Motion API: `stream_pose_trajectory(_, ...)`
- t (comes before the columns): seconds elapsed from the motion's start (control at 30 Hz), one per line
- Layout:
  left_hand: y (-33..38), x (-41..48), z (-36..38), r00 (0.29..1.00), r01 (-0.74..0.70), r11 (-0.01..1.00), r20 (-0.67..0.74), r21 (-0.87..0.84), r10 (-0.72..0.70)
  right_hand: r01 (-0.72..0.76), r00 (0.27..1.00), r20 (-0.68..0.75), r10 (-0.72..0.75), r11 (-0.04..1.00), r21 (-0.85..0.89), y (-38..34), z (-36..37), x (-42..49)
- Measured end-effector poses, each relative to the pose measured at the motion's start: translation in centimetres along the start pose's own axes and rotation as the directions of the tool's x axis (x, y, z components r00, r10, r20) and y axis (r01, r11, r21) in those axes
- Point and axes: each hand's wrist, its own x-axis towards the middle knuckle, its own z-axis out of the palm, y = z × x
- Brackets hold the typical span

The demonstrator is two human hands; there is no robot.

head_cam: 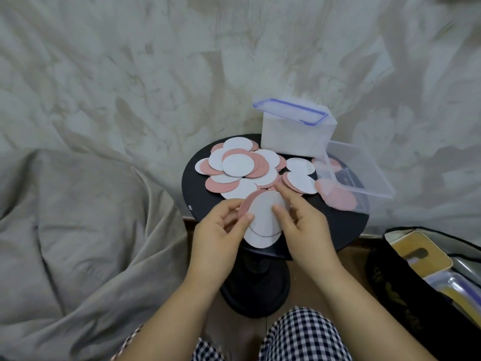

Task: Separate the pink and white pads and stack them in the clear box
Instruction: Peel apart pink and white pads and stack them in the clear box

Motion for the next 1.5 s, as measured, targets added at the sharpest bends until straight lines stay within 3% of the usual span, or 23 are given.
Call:
stream_pose_trajectory(0.1,0.2,-0.3,0.1,0.992,-0.117,0.991,-0.032,0.065,0.119,0.052,0.998,0.033,-0.050,0.997,-0.064,-0.1,-0.2,-0.1)
stream_pose_trajectory(0.27,-0.4,-0.6,0.5,0.978,-0.201,0.971,-0.032,0.127,0.207,0.192,0.980,-0.047,-0.195,0.979,-0.068,0.2,-0.7,-0.6)
stream_pose_trajectory(0.43,-2.0,-0.9,0.6,0.973,-0.232,0.896,0.104,0.380,0.207,0.180,0.983,0.072,-0.170,0.969,-0.167,1.2,-0.3,-1.2)
stream_pose_trajectory(0.57,-2.1,-0.8,0.8,0.958,-0.281,0.840,0.179,0.464,0.222,0.163,0.984,0.106,-0.146,0.971,-0.173,0.7,-0.4,-0.9)
stream_pose_trajectory(0.77,-1.4,-0.7,0.0,0.944,-0.280,0.876,-0.053,0.394,0.326,0.115,0.992,0.059,-0.110,0.989,-0.092,-0.4,-1.3,-1.1)
stream_pose_trajectory(0.93,-1.3,-1.1,-0.1,0.929,-0.276,0.887,-0.133,0.371,0.345,0.083,0.996,-0.011,-0.083,0.997,-0.006,-0.6,-1.3,-1.9)
stream_pose_trajectory(1.17,-1.2,-1.3,0.1,0.900,-0.330,0.873,-0.161,0.359,0.406,0.127,0.990,-0.061,-0.126,0.992,-0.002,-0.1,-1.6,-2.0)
stream_pose_trajectory(1.4,-1.2,-1.2,0.2,0.921,-0.307,0.882,-0.123,0.359,0.370,0.100,0.994,-0.050,-0.098,0.994,0.037,0.1,-1.9,-2.1)
stream_pose_trajectory(1.5,-0.2,-0.8,0.8,0.947,-0.261,0.928,-0.116,0.265,0.299,0.040,0.999,-0.037,-0.037,0.994,0.101,0.3,-3.0,-1.9)
